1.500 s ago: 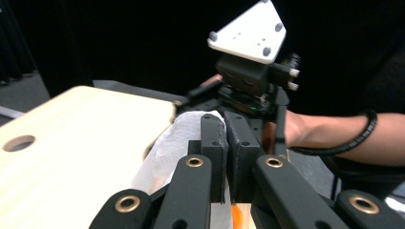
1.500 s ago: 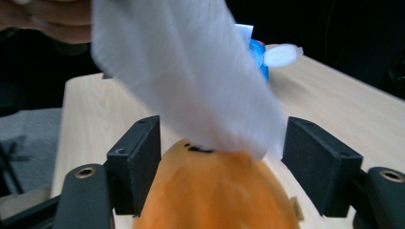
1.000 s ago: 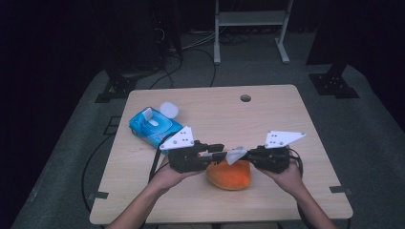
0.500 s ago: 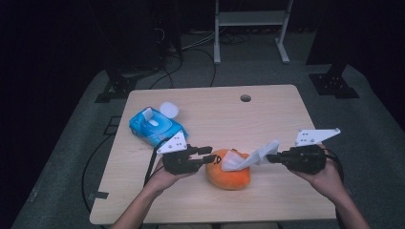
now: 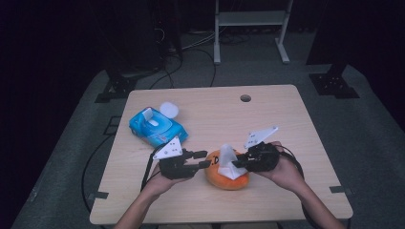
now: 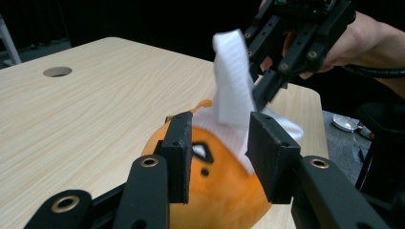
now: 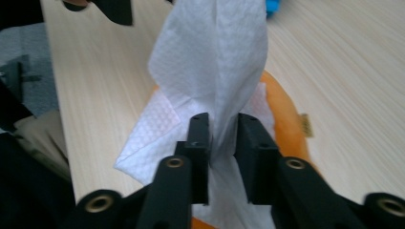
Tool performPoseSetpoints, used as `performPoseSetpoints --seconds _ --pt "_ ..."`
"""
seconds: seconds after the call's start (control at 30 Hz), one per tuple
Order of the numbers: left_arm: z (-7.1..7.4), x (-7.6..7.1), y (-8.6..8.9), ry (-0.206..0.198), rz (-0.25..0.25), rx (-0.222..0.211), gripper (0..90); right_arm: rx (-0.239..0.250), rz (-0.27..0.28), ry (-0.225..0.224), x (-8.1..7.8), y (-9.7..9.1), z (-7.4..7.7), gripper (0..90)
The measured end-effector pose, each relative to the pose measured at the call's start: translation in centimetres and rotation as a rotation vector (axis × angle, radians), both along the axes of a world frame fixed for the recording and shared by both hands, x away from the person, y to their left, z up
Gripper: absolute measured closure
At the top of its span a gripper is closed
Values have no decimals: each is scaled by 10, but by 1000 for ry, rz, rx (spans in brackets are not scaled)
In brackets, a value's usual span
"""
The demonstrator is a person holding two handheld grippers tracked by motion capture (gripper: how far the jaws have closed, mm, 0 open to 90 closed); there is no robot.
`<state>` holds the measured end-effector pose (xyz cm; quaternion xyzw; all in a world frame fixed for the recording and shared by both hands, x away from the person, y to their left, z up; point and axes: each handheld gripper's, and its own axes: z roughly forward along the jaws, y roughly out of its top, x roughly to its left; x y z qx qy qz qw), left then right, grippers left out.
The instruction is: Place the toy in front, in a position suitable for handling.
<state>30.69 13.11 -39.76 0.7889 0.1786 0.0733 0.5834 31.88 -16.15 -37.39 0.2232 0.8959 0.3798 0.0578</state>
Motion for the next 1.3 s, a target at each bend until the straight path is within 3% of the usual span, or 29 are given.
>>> performPoseSetpoints --seconds 0.1,0.2,0.3,0.4,0.63,0.7,0.83,0.87,0.93,1.0,1.3 --pt "-1 -2 4 -8 5 7 597 36 26 -16 -4 3 -2 592" --pt "-1 -1 8 -7 17 0 593 50 28 -54 -10 0 -2 521" --pt "0 -1 10 -7 22 3 582 48 28 -118 -15 -3 -1 482" --pt "0 -2 9 -6 18 4 575 79 26 -157 -17 -6 2 471" --pt "1 0 8 -10 14 1 552 130 101 -137 -14 -5 -5 433" --pt "0 1 9 -4 13 2 541 121 117 -148 -15 -3 -10 431" --pt "-3 4 7 14 -3 -1 498 95 126 -174 -18 0 -20 448" --pt "-6 6 5 24 -13 0 489 73 118 -201 -20 3 -26 495" --pt "-7 7 4 33 -19 -4 468 78 109 -202 -20 3 -29 529" --pt "-11 12 -2 51 -56 -3 445 107 84 -173 -20 2 -34 612" --pt "-32 22 -19 79 -92 76 450 109 30 -165 -21 -6 -36 734"
